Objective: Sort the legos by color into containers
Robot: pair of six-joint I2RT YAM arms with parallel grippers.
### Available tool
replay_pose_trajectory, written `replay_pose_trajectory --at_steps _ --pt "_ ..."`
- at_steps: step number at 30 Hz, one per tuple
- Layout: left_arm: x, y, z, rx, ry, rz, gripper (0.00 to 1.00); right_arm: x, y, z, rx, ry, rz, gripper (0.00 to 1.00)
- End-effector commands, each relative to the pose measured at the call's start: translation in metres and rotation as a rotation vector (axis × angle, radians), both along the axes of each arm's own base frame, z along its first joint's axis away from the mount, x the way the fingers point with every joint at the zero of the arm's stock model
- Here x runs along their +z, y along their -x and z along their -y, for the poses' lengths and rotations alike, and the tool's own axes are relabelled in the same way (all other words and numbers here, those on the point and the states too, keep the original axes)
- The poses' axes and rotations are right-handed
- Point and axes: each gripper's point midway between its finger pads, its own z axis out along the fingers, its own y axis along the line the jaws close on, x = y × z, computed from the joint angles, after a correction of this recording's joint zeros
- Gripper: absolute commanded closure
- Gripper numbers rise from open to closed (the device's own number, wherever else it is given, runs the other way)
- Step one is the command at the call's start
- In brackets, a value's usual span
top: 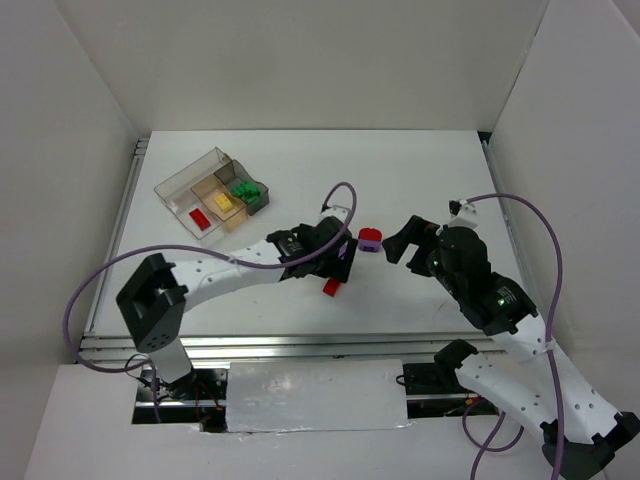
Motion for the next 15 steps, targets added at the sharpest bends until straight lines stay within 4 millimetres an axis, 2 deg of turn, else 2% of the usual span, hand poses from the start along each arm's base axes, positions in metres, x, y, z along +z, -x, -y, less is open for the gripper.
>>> replay_pose_trajectory --at_steps 1,3,7,15 --pt "-0.020 -0.006 0.009 -0.022 -0.045 0.012 0.00 0.012 0.004 0.006 -0.010 0.003 0.021 0.00" --pt "-0.034 -0.002 0.017 -0.048 -0.045 -0.013 0.01 0.008 0.005 0.005 0.000 0.008 0.016 0.00" --pt "-0.065 -0.003 0.017 -0.045 -0.115 -0.055 0.05 0.004 0.005 0.000 0.027 0.011 0.005 0.00" --pt "-0.095 0.002 0.025 -0.076 -0.145 -0.107 0.19 0.002 0.003 -0.005 0.051 0.008 0.008 0.00"
